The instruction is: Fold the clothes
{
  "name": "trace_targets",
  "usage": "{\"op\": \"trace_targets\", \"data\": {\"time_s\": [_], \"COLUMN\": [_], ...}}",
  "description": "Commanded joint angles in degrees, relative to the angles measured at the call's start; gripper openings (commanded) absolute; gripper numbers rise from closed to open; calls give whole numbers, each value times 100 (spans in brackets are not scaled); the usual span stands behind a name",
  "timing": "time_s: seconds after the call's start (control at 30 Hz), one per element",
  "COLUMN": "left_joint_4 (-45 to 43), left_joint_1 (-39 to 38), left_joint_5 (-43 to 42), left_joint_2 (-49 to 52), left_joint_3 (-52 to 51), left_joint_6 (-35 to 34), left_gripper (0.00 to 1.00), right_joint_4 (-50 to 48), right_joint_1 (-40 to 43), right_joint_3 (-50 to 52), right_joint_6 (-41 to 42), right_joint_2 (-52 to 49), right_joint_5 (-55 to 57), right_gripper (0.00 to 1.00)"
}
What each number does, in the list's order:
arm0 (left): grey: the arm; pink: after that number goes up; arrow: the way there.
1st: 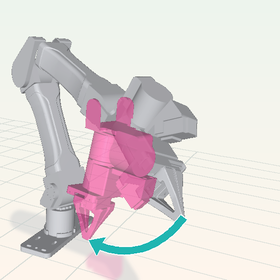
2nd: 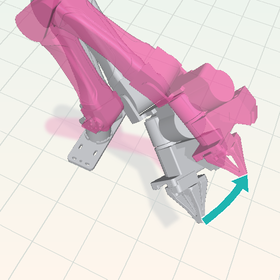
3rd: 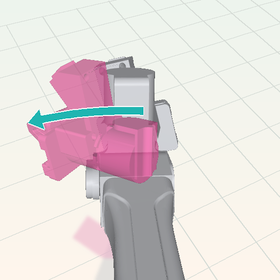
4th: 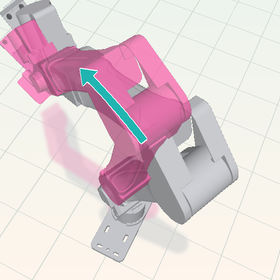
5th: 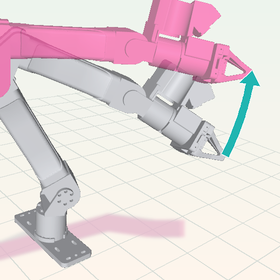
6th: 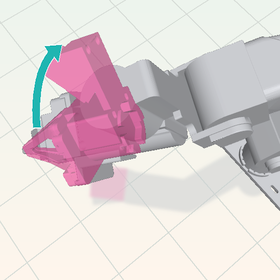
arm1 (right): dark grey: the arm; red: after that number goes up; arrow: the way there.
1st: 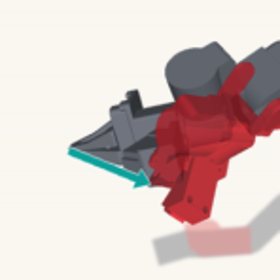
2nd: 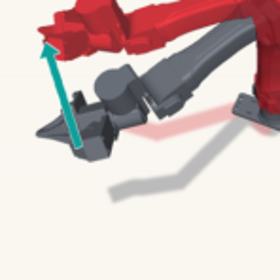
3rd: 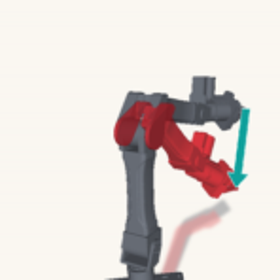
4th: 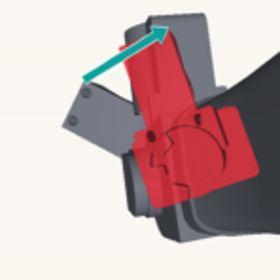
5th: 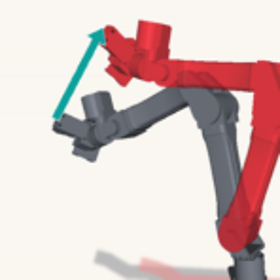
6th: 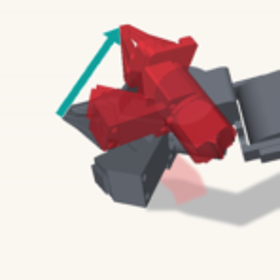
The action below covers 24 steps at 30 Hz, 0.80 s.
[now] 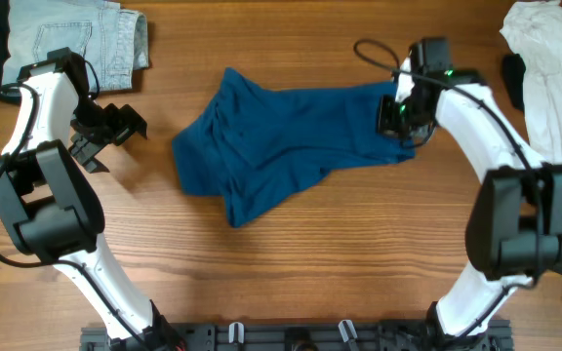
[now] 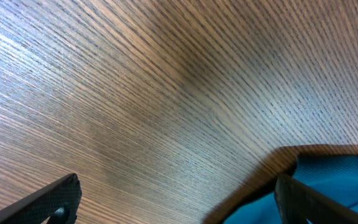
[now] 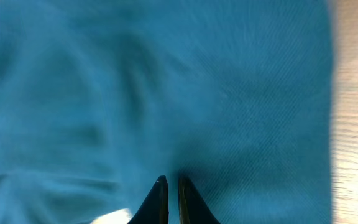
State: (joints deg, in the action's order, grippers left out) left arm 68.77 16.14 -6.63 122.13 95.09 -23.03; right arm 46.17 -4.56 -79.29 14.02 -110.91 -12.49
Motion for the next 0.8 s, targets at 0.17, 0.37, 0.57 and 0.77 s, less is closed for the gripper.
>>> {"op": "trace_targets", "data": {"time_s": [0.17,0.37,0.57,0.77], "left_joint_4": [-17,-192,-382,-260], "left_joint_1": [-26,-26,-26,-26], "left_joint_5": [72,72,-527,-903], "left_joint_2": [-116,-114,-22,59], "left_joint_3": [-26,-28,-28,-101], "left_joint_6": [28,31,763,938], "left_gripper": [100,100,100,100], "right_joint_4": [-396,-234,-205,-221], "right_joint_1": [-9,-7,-7,-7], "right_joint_3": [551,59,-238,-243], "right_joint_6": [404,260,264,256], "right_joint_2": [-400,319,1386,2028], "right_joint_5": [490,546,525,525], "right_gripper": [4,64,100,100]}}
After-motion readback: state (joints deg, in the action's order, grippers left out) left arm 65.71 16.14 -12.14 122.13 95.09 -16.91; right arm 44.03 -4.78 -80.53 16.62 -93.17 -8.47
